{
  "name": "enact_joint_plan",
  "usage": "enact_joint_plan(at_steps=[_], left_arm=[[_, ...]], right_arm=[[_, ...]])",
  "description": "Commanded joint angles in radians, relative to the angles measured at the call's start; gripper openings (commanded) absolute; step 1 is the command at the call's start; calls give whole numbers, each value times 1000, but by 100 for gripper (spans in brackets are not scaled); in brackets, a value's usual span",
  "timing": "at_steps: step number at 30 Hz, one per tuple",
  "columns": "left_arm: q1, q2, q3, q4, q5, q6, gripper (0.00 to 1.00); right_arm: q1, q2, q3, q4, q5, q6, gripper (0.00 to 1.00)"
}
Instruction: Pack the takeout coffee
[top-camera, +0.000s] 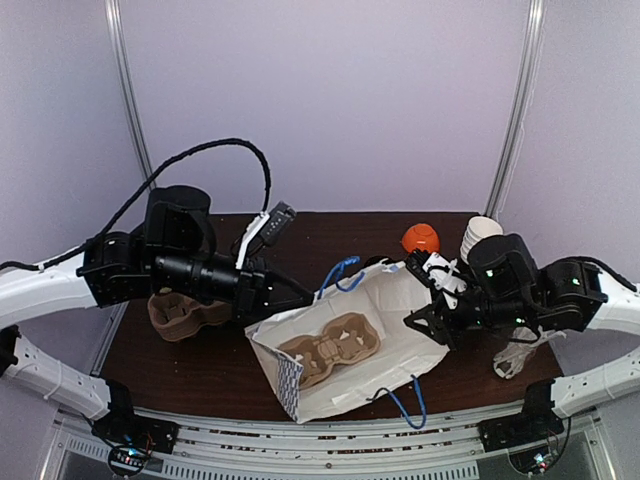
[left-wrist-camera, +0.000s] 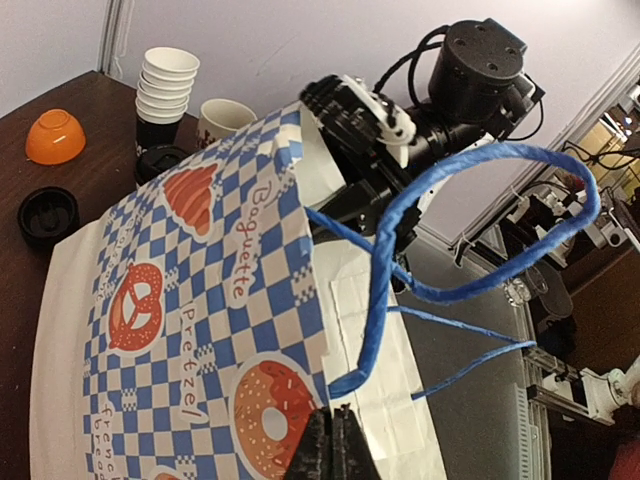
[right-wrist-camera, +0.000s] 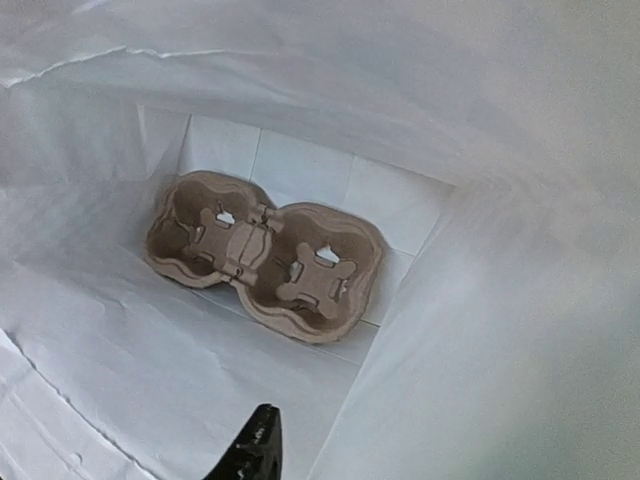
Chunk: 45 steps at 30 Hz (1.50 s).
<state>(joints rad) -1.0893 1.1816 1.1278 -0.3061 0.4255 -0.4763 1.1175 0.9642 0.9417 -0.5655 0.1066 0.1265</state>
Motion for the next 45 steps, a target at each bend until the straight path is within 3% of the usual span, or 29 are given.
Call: enact_joint_plan(at_steps=[1, 7, 12, 16, 19, 25, 29, 34, 45], left_arm=[[-32, -20, -7, 76, 36, 13, 0], [-75, -11, -5, 59, 31, 10, 0], [-132, 11, -5, 12, 7, 25, 0], [-152, 11, -5, -14, -18, 29, 0], [-153, -10, 7, -7, -78, 41, 0], [-151, -34, 82, -16, -267, 104, 0], [-152, -62, 122, -12, -414, 164, 0], [-152, -89, 97, 41, -587, 237, 0], [-152, -20, -128, 172, -477, 154, 0]], right_arm=[[23, -27, -33, 14, -45, 39, 42], [55, -52, -19, -5, -60, 70, 56], [71, -57, -4, -35, -111, 104, 59], [106, -57, 9, -79, -95, 150, 47], [117, -61, 4, -64, -36, 166, 26], [117, -7, 41, 56, 167, 142, 0], [117, 41, 50, 195, 252, 75, 0], [115, 36, -59, 472, 339, -8, 0], [114, 62, -265, 530, 264, 108, 0]])
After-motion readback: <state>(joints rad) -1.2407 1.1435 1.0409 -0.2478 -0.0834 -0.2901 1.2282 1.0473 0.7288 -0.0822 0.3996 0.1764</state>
